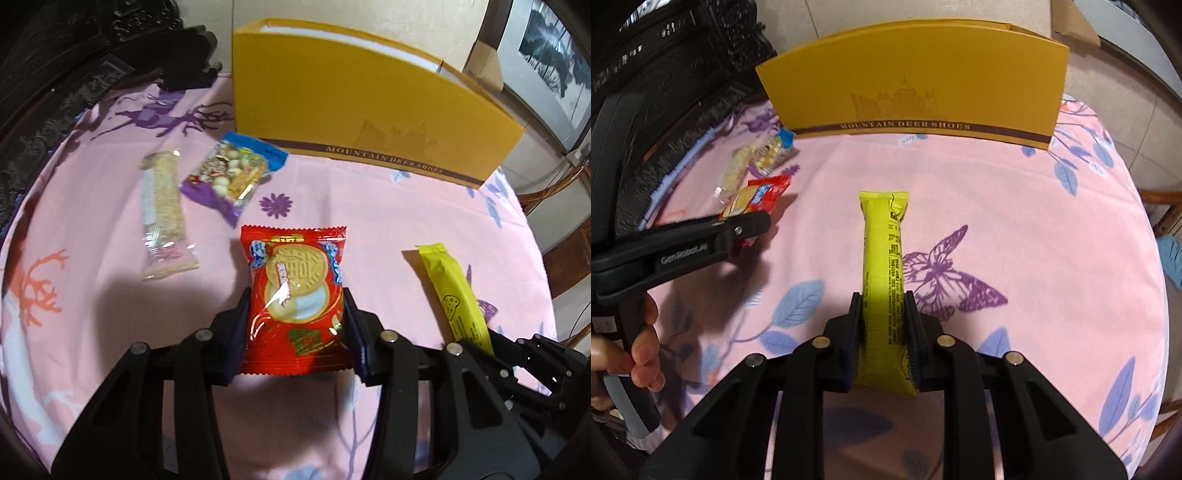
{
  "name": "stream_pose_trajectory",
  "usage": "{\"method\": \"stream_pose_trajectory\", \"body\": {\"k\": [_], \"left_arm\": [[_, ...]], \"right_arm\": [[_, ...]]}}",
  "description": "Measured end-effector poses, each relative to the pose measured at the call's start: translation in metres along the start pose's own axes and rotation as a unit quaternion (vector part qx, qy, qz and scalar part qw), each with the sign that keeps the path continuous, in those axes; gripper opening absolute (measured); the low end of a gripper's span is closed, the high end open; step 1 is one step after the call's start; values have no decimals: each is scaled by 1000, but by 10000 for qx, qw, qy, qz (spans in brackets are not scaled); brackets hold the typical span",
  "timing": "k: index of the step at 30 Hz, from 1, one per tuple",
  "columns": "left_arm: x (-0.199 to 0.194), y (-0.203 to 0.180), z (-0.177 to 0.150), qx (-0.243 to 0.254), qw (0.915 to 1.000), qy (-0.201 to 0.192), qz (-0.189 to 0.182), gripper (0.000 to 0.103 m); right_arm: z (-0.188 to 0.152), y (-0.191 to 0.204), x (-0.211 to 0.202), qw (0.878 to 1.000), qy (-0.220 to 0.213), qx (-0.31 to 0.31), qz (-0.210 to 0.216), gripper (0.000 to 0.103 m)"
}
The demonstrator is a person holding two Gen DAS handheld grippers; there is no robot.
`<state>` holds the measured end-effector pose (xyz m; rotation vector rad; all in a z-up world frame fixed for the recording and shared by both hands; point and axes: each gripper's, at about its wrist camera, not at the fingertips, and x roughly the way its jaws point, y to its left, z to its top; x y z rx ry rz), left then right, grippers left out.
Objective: Organize snacks
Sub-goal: 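Carry the red pack and yellow bar into the yellow box and release both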
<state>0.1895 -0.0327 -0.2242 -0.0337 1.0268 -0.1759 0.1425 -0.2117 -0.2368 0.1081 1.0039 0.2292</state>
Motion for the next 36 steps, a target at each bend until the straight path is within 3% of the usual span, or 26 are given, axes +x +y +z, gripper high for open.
{"method": "stream_pose_trajectory", "body": {"k": [8,13,21,25,32,35,36], "left_arm": [[-42,-2,15,76,9990,-430,-94,46],[-66,-12,36,42,9967,-733,-340,46],[-94,-33,107,127,9863,-1526,-611,47],[-93,-39,144,163,9826,-1728,-663,47],[-55,-48,228,201,9832,-1691,-657,47],[-31,-58,252,278,9860,-1439,-794,47],[-23,-61,258,302,9873,-1304,-851,53]], "right_arm": [[11,0,-35,9988,-417,165,206,22],[33,0,-54,9964,-774,198,275,22],[106,-14,-93,9843,-1728,244,245,22],[140,-26,-94,9808,-1918,268,215,22],[209,-48,-75,9792,-1999,324,147,22],[234,-52,-59,9811,-1911,290,58,23],[242,-55,-51,9837,-1770,315,74,26]]}}
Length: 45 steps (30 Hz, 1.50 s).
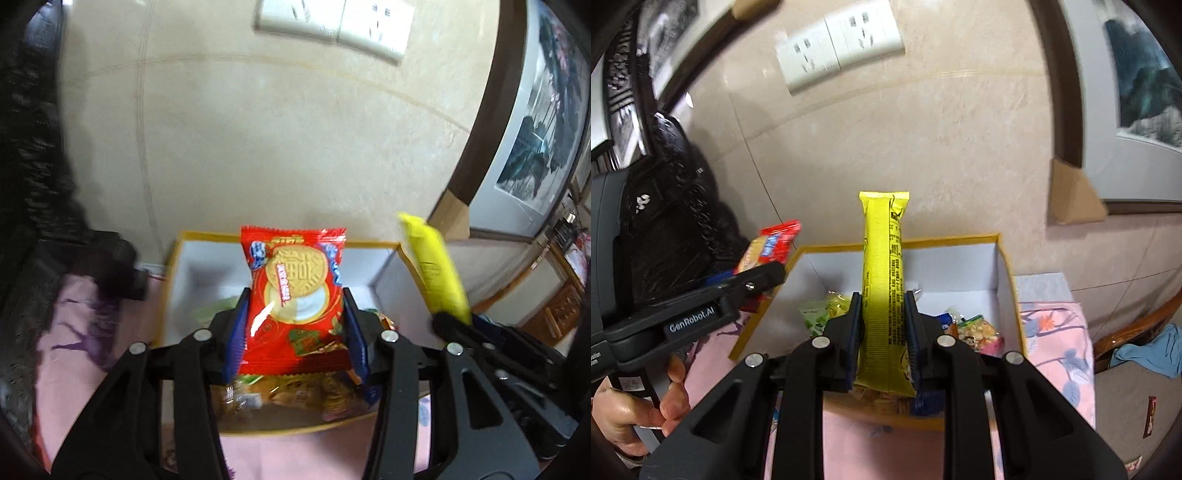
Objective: Organize snacks
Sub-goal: 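Carry the red pack and yellow bar into the yellow box and release both, then lower the right gripper onto the cartoon puff bag and grasp it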
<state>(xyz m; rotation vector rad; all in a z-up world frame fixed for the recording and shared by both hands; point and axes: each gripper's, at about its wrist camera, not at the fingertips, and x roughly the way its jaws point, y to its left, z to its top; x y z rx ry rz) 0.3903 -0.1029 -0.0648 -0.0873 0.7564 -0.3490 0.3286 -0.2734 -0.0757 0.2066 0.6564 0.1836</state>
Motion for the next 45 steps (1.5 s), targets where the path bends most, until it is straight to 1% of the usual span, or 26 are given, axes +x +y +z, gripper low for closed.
{"method": "stream_pose_trajectory", "body": {"k": [1,2,3,4,5,6,9,11,14,16,19,21,24,26,29,34,39,45], "left_arm": [[7,-1,2,3,10000,91,-19,61],[12,0,2,-10,9997,174,151,79],[10,1,0,-42,9995,134,292,86],[4,3,-3,-98,9995,-6,305,87],[-4,5,-7,-157,9996,-132,217,89],[-12,7,-11,-224,9994,-208,161,90],[-34,18,-32,-464,9983,-318,157,91],[-50,30,-55,-669,9970,-356,127,91],[-64,44,-88,-688,9967,-287,308,91],[-70,56,-112,-727,9957,-152,547,92],[-75,76,-143,-801,9936,76,788,92],[-78,92,-166,-903,9904,288,1002,92],[-83,114,-193,-1156,9848,468,1206,92],[-87,122,-204,-1198,9830,535,1288,91],[-92,127,-215,-1103,9825,575,1385,92],[-99,128,-227,-972,9821,601,1495,92],[-97,137,-235,-1116,9789,712,1558,92],[-102,142,-237,-1159,9776,730,1599,92]], "right_arm": [[3,-3,13,9998,187,54,-96,29],[4,-5,20,9991,336,86,-241,32],[4,-7,25,9981,453,116,-391,37],[2,-9,26,9973,502,188,-492,41],[-1,-10,21,9977,425,270,-448,44],[-4,-9,16,9981,357,319,-383,44],[-21,0,-4,9989,264,367,-103,44],[-34,10,-16,9990,226,351,128,44],[-54,28,-32,9994,186,142,261,44],[-66,39,-39,9993,151,37,336,44],[-86,54,-37,9977,361,-32,569,44],[-100,62,-29,9961,569,-41,678,44],[-122,77,-17,9921,905,-68,869,44],[-132,85,-7,9896,1077,-106,944,44],[-143,97,7,9859,1269,-76,1089,48],[-157,106,34,9805,1508,119,1255,49],[-166,113,68,9749,1785,215,1316,50],[-166,128,104,9758,1773,132,1269,50]]}}
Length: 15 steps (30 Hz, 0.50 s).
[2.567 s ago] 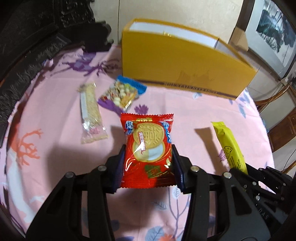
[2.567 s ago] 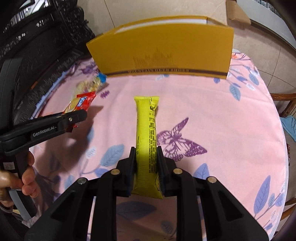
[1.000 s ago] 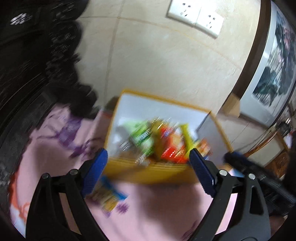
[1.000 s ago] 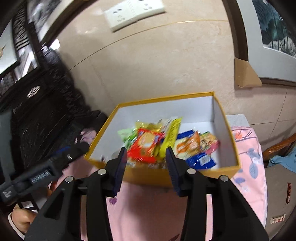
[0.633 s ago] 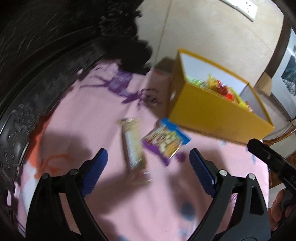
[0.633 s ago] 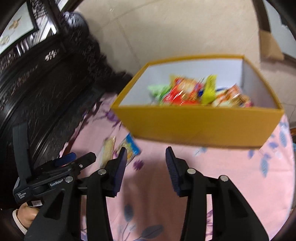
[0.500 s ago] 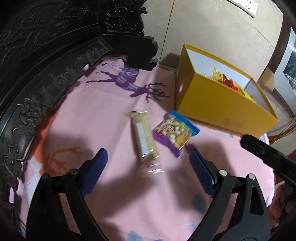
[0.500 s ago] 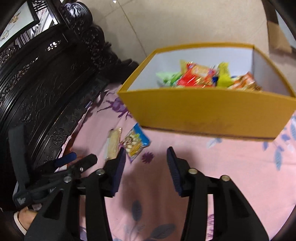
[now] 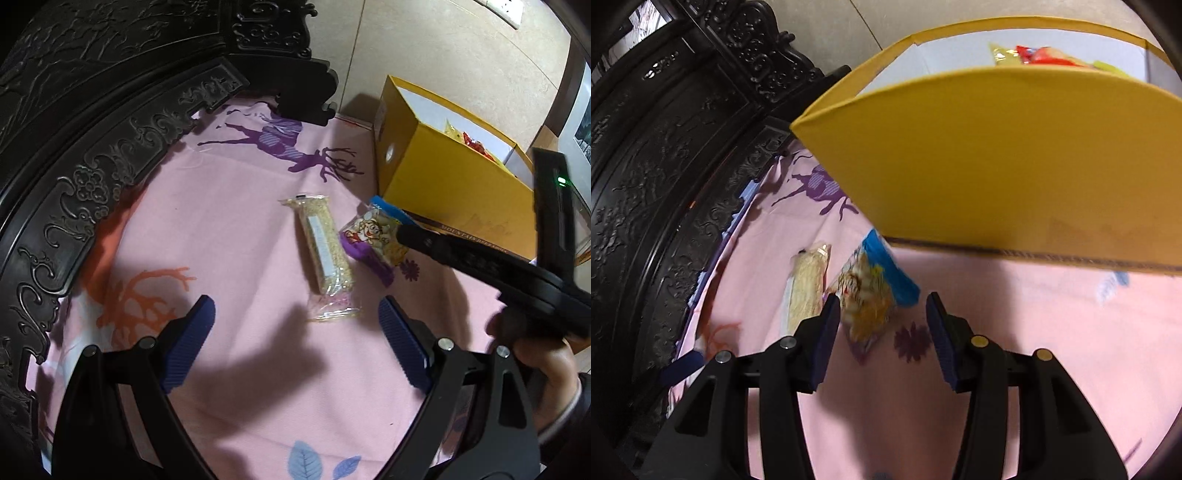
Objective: Organize snacks
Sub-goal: 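Lower the right gripper onto the cartoon puff bag and grasp it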
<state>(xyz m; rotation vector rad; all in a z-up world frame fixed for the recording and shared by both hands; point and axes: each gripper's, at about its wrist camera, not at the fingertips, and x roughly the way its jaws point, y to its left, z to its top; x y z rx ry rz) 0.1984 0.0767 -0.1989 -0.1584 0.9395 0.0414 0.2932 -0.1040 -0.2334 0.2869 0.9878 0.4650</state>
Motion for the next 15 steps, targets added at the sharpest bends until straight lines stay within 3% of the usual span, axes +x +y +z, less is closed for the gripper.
{"method": "stream_pose_trajectory", "body": {"k": [10,15], "left_arm": [[2,6,-5,-40,9999,97,54,92],[5,3,-6,-40,9999,132,35,92]], "right_arm": [[6,17,30,9993,87,-361,-99,52],[7,17,30,9987,135,-474,-107,38]]}}
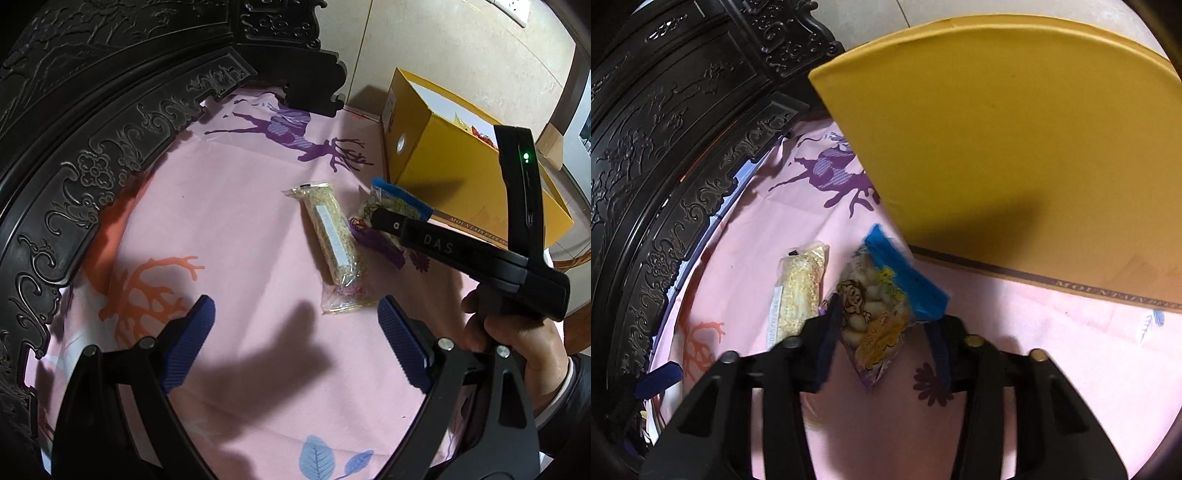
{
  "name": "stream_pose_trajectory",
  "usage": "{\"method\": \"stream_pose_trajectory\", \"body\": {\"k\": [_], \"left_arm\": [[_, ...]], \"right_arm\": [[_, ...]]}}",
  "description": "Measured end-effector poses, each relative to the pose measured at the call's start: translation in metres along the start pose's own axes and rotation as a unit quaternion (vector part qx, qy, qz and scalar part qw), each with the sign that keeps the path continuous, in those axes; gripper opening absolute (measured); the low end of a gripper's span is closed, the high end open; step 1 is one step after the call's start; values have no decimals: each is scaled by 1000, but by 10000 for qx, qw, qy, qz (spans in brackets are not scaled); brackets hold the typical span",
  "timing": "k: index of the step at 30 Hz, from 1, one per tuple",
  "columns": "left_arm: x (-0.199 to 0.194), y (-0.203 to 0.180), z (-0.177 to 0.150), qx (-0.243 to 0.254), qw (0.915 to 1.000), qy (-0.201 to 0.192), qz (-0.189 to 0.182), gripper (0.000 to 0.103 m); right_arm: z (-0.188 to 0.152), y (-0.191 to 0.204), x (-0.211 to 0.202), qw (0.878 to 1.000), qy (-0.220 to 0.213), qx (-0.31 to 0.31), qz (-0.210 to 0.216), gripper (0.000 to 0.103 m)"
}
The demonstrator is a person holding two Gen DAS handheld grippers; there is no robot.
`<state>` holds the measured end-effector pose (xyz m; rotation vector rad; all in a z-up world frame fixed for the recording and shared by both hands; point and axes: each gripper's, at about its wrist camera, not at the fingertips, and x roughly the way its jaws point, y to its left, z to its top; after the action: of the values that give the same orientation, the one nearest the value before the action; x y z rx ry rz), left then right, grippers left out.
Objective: Organize snacks
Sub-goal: 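Lower the right gripper onto the cartoon puff bag and grasp it, then grasp the clear rice-cake bar with the left gripper while the right gripper holds the puff bag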
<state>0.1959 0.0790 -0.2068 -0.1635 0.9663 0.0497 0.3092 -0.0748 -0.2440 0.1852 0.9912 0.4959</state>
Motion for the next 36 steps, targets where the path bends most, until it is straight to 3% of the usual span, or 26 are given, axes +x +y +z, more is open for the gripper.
{"method": "stream_pose_trajectory", "body": {"k": [6,14,25,27,36], "left_arm": [[9,-7,7,13,10000,4,-7,92],[34,-18,33,-154,9998,-71,-35,92],[75,-45,43,-9,9995,263,171,91],[80,-44,42,-97,9991,351,209,83],[85,-53,43,208,9979,348,506,71]], "right_arm": [[-3,-5,-4,10000,23,63,62,21],[-32,-27,-36,9990,106,394,160,19],[-75,-60,-81,9970,91,764,5,20],[-79,-60,-83,9967,72,806,-1,20],[-80,-62,-83,9964,52,843,47,21]]}}
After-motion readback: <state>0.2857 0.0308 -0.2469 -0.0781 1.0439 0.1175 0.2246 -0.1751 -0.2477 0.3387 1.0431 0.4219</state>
